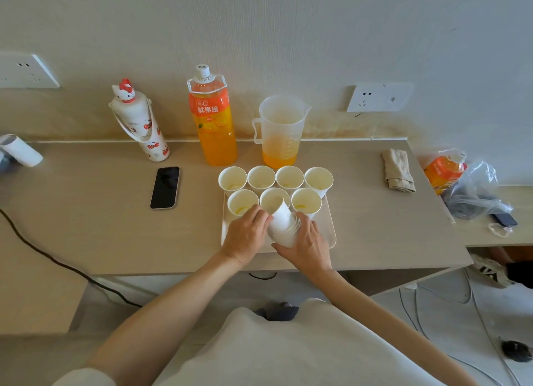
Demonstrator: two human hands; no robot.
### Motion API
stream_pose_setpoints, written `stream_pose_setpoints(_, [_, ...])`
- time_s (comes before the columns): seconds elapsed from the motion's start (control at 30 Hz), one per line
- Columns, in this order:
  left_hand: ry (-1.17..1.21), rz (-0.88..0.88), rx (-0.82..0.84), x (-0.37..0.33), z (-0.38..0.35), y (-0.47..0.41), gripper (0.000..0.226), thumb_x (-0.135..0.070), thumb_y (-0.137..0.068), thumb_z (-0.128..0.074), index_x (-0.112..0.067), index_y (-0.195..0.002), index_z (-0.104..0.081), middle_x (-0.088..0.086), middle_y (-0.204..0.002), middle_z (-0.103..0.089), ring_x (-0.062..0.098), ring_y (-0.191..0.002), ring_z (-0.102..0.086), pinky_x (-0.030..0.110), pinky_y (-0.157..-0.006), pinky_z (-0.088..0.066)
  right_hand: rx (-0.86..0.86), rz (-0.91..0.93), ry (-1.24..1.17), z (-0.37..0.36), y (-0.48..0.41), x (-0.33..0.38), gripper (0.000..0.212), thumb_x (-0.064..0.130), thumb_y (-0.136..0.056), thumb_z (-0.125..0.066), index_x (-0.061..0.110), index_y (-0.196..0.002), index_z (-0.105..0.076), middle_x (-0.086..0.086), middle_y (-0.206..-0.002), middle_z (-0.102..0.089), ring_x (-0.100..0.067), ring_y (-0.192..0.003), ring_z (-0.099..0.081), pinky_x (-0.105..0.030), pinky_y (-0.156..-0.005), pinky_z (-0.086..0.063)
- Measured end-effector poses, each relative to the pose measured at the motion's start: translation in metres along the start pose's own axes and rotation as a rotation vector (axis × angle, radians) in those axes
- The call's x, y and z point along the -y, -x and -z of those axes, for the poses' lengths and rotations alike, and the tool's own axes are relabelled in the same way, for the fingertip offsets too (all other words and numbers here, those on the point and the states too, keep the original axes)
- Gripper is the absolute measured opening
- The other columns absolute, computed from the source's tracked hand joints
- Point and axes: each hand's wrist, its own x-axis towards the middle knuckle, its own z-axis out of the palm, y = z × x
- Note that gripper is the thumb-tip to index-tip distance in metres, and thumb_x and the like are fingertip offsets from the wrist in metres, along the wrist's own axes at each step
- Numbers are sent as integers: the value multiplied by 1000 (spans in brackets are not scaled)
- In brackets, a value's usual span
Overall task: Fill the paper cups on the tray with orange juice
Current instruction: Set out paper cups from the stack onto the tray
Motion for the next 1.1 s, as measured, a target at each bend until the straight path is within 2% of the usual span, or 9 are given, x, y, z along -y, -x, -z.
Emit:
stream_pose_setpoints(0.13, [-100, 7, -46, 21, 10, -1, 42, -25, -105, -34, -7, -74, -57, 4, -73, -58, 20, -42, -43, 26, -32, -32, 45, -53, 3, 3, 10, -12, 81, 47, -70, -80, 15, -133, -41, -4, -111, -57, -25, -102, -58, -37, -74, -49])
stream_pose_setpoints(0.23, [-157, -70, -46, 34, 14, 6, 30, -22, -103, -40, -11, -78, -54, 1, -74, -58, 18, -42, -42, 27, -32, -34, 55, -86, 25, 5, 15, -18, 86, 49, -73, -78, 14, -139, -36, -5, -117, -54, -28, -104, -58, -37, -71, -48])
stream_pose_setpoints(0.43, [-160, -186, 37, 35, 13, 32, 32, -21, -98, -51, -9, -70, -61, 1, -73, -58, 17, -46, -44, 27, -37, -38, 38, -91, 11, 7, 16, -16, 87, 44, -74, -78, 10, -141, -34, -8, -125, -53, -27, -112, -53, -42, -75, -51])
stream_pose_setpoints(0.77, [-178, -269, 148, 33, 1, 53, 30, -22, -94, -53, -7, -70, -63, 3, -75, -57, 14, -49, -49, 24, -37, -40, 24, -100, -15, 7, 21, -18, 85, 41, -73, -79, 9, -139, -36, -7, -124, -53, -30, -108, -57, -41, -71, -51])
stream_pose_setpoints(1.1, [-185, -225, 173, 26, -2, 49, 31, -24, -93, -51, -7, -68, -62, 3, -76, -59, 15, -48, -50, 24, -35, -36, 44, -101, -38, 9, 20, -15, 86, 43, -75, -78, 13, -141, -32, -5, -127, -51, -25, -112, -55, -43, -75, -54])
